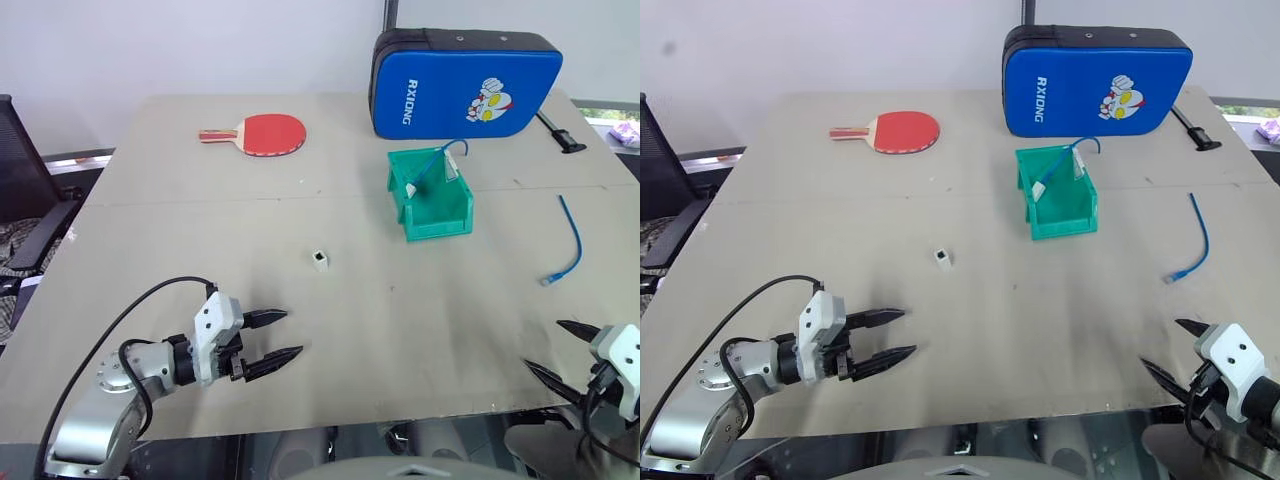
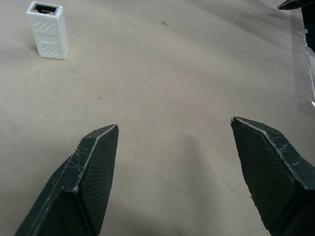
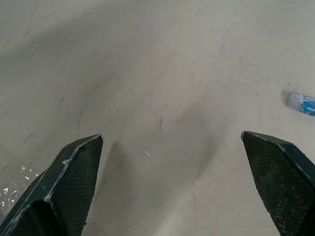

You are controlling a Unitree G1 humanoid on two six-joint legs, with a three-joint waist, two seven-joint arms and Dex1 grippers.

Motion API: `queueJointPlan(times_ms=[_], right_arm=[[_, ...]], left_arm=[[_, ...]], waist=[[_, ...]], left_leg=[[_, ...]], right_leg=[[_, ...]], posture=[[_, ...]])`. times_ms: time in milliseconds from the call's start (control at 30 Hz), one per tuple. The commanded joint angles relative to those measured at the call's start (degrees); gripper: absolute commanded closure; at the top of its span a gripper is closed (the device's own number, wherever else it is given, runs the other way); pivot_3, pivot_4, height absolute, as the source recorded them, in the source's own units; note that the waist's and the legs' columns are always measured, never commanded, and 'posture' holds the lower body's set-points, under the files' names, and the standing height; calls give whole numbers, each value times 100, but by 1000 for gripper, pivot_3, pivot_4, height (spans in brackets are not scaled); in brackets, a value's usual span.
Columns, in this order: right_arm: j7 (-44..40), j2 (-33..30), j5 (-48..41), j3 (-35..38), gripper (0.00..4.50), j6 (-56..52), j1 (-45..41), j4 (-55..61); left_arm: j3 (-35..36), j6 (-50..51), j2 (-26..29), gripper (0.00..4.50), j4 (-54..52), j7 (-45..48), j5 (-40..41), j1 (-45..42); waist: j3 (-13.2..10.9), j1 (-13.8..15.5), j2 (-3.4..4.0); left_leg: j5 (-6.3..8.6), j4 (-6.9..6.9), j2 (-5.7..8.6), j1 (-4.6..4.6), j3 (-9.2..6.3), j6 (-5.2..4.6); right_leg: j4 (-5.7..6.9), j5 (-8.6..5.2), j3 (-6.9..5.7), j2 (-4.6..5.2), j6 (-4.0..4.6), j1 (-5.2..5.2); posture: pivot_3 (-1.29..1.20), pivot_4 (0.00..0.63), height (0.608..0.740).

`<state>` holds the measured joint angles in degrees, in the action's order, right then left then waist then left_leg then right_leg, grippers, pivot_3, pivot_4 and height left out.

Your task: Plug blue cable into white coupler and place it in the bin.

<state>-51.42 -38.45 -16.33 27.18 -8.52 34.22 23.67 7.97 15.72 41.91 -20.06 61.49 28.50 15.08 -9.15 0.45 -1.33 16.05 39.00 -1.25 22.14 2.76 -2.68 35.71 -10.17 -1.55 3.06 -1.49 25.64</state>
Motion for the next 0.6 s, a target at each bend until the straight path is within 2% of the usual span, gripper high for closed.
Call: queueJointPlan(times_ms=[33, 133, 267, 400, 500, 533, 567, 600], right_arm=[[24, -100, -130, 155, 49, 17, -212, 56], [-108, -705, -236, 160, 49, -504, -818, 44], [-839, -2252, 296, -454, 49, -651, -1824, -841], [-1528, -3148, 865, -1635, 49, -167, -3260, -1906], [-2131, -3272, 1561, -2708, 49, 535, -4518, -2984], [-2284, -3204, 1762, -3014, 577, 734, -4923, -3334], [-2455, -3106, 1963, -3307, 823, 924, -5308, -3661], [-2581, -3035, 2089, -3518, 1282, 1069, -5588, -3917]], left_arm=[[-88, 81, -106, 735, -212, -126, 121, -135], [-281, 453, -297, 735, -620, -250, 491, -359], [-608, 272, -271, 735, -967, -81, 340, -638], [-802, 127, -230, 735, -1149, -25, 212, -761], [-876, 207, -258, 735, -1286, -138, 243, -786], [-893, 222, -263, 735, -1327, -164, 249, -774], [-916, 227, -267, 735, -1362, -190, 244, -756], [-930, 232, -269, 735, -1386, -211, 241, -743]], waist=[[0, 18, 0], [-12, 24, 14], [-13, 27, 14], [-12, 25, 13], [-20, 23, 20], [-21, 26, 22], [-21, 22, 22], [-23, 25, 24]], left_leg=[[0, 0, 0, 0, 0, 0], [0, 8, 2, -4, 10, 0], [-1, 23, 4, -15, 25, -1], [-1, 11, 2, -15, 10, -2], [-1, 2, 2, -8, 9, -2], [-2, 2, 3, -9, 8, -2], [-1, 2, 3, -4, 7, -2], [-1, 1, 3, -6, 8, -3]], right_leg=[[0, 0, 0, 0, 0, 0], [0, 0, 6, 6, -1, -4], [0, 1, 11, 9, -1, -12], [4, 2, 3, -11, 2, -12], [4, 1, 8, -27, 4, -2], [2, -1, 8, -34, 7, -4], [1, -4, 8, -34, 12, -2], [1, -5, 9, -35, 14, -3]], posture=[[0, 150, 731], [0, 150, 731], [0, 150, 731], [0, 150, 731], [0, 150, 731], [0, 150, 731], [0, 150, 731], [0, 150, 731]])
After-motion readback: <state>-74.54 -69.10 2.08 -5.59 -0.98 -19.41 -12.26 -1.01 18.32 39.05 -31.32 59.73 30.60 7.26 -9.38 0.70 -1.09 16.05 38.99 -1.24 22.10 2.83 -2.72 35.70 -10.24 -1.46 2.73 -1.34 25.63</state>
